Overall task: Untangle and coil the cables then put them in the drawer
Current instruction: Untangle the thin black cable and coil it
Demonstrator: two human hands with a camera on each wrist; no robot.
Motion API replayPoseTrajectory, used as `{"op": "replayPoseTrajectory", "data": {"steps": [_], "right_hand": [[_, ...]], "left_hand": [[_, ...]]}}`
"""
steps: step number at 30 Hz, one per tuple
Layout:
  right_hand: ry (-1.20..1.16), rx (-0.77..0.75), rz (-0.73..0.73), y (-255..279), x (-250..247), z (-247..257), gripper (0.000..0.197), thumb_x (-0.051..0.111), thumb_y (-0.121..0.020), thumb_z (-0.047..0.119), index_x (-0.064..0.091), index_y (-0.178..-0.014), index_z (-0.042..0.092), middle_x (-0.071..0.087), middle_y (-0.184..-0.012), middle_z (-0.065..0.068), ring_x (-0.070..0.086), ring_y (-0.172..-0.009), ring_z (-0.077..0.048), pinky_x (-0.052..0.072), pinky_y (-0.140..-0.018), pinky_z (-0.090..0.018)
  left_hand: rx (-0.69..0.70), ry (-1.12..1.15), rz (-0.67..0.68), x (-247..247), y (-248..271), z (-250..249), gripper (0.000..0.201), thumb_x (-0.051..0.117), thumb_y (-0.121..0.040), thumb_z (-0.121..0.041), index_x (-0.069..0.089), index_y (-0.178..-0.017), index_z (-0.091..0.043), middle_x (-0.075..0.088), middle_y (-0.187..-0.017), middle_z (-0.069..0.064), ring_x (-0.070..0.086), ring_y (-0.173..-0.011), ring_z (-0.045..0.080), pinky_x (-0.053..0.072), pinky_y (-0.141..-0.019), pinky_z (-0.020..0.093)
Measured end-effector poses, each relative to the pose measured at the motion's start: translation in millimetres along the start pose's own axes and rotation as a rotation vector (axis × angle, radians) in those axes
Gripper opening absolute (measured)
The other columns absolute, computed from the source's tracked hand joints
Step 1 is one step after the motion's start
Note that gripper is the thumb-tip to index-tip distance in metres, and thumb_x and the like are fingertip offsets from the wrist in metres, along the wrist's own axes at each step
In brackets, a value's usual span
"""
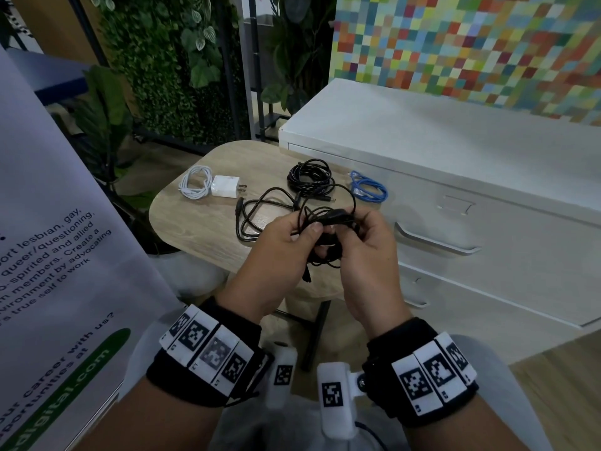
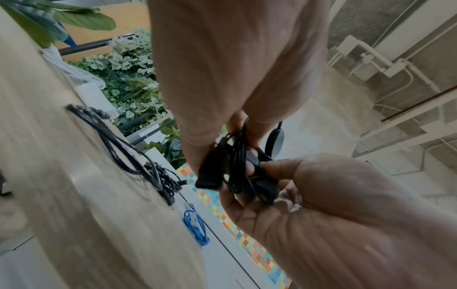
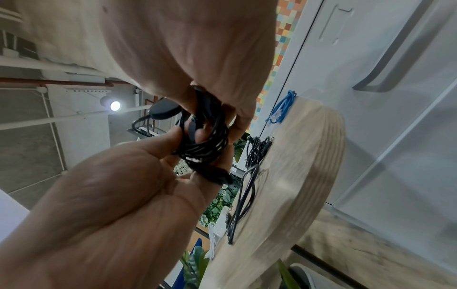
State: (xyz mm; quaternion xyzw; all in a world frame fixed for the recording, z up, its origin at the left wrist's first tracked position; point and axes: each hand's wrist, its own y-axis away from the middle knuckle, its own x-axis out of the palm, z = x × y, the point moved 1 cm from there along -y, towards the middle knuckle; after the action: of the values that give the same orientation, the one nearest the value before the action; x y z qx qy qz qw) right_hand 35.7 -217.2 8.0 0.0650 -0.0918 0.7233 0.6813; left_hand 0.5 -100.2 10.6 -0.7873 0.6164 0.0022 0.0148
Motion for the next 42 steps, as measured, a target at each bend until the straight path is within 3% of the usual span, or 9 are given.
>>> {"op": "replayPoseTrajectory", "data": {"steps": [4,14,21,25,28,33,35,39,42], "right_hand": [[0.05,-0.032,0.015,-0.7,-0.1,3.9,0.028,0.051,-0.101,-0.005,0.067,-0.099,0.019,0.074,-0.089,-0.001,0.067,-0.071,-0.019,0.059,-0.066,-0.034],[0.031,-0.066,0.001,-4.6,-5.4,8.0,0.029,0.06,-0.093,-0.009,0.073,-0.095,0.017,0.071,-0.08,-0.002,0.064,-0.07,-0.012,0.054,-0.062,-0.024],[-0.186,0.151,0.209,-12.8,-17.6,6.9,0.026,0.053,-0.1,-0.003,0.067,-0.121,0.001,0.075,-0.108,-0.019,0.07,-0.093,-0.028,0.057,-0.08,-0.041],[-0.13,0.144,0.226,-12.1,-18.1,6.3,0.029,0.053,-0.098,-0.009,0.068,-0.118,0.007,0.076,-0.098,-0.014,0.072,-0.082,-0.023,0.058,-0.07,-0.034],[0.007,0.071,0.218,-10.7,-16.1,5.5,0.035,0.053,-0.097,-0.013,0.071,-0.11,0.015,0.073,-0.088,-0.01,0.07,-0.074,-0.015,0.055,-0.063,-0.024],[0.058,0.006,0.206,-11.5,-13.6,5.7,0.036,0.054,-0.097,-0.012,0.069,-0.112,0.017,0.07,-0.091,-0.016,0.067,-0.071,-0.012,0.052,-0.061,-0.02],[0.051,-0.041,0.188,-12.7,-14.3,5.7,0.037,0.055,-0.096,-0.013,0.069,-0.11,0.018,0.071,-0.09,-0.01,0.067,-0.074,-0.013,0.053,-0.065,-0.023],[0.097,-0.12,0.144,-16.6,-19.9,6.7,0.043,0.063,-0.091,-0.008,0.075,-0.097,0.032,0.076,-0.099,0.0,0.071,-0.097,-0.025,0.059,-0.092,-0.048],[0.192,-0.148,0.152,-15.4,-21.3,7.0,0.038,0.063,-0.091,-0.006,0.073,-0.098,0.03,0.076,-0.099,-0.005,0.073,-0.096,-0.028,0.061,-0.09,-0.05]], "left_hand": [[0.026,-0.036,-0.058,0.3,1.7,1.6,0.032,0.053,-0.107,-0.014,0.076,-0.093,-0.031,0.079,-0.087,-0.002,0.075,-0.087,0.016,0.057,-0.094,0.059],[0.048,-0.237,-0.018,-11.2,-7.9,5.9,0.022,0.055,-0.092,-0.035,0.074,-0.102,-0.03,0.078,-0.096,-0.002,0.075,-0.097,0.023,0.059,-0.092,0.055],[-0.108,0.085,0.129,-18.9,-6.9,0.5,0.022,0.05,-0.105,0.0,0.071,-0.109,-0.004,0.077,-0.097,0.011,0.073,-0.094,0.021,0.063,-0.083,0.034],[-0.075,-0.022,0.124,-23.1,-8.9,2.8,0.025,0.053,-0.105,-0.003,0.073,-0.107,-0.017,0.078,-0.102,0.007,0.074,-0.105,0.028,0.06,-0.095,0.044],[0.007,-0.239,0.144,-24.6,-8.2,4.1,0.014,0.062,-0.098,-0.027,0.074,-0.097,-0.033,0.078,-0.098,-0.003,0.074,-0.102,0.021,0.057,-0.099,0.051],[0.112,-0.428,0.126,-24.0,-9.0,2.4,0.013,0.058,-0.103,-0.019,0.069,-0.1,-0.024,0.075,-0.094,-0.004,0.071,-0.095,0.017,0.056,-0.091,0.054],[0.112,-0.393,0.147,-24.2,-8.6,0.4,0.014,0.058,-0.103,-0.015,0.071,-0.106,-0.02,0.076,-0.098,-0.001,0.072,-0.099,0.02,0.056,-0.094,0.054],[0.076,-0.247,0.184,-24.9,-4.8,-0.7,0.016,0.064,-0.101,-0.01,0.076,-0.11,-0.015,0.078,-0.099,0.005,0.074,-0.1,0.026,0.058,-0.096,0.053],[0.109,-0.339,0.156,-24.2,-4.9,-0.3,0.01,0.07,-0.097,-0.012,0.077,-0.096,-0.019,0.077,-0.085,0.001,0.075,-0.085,0.021,0.061,-0.087,0.051]]}}
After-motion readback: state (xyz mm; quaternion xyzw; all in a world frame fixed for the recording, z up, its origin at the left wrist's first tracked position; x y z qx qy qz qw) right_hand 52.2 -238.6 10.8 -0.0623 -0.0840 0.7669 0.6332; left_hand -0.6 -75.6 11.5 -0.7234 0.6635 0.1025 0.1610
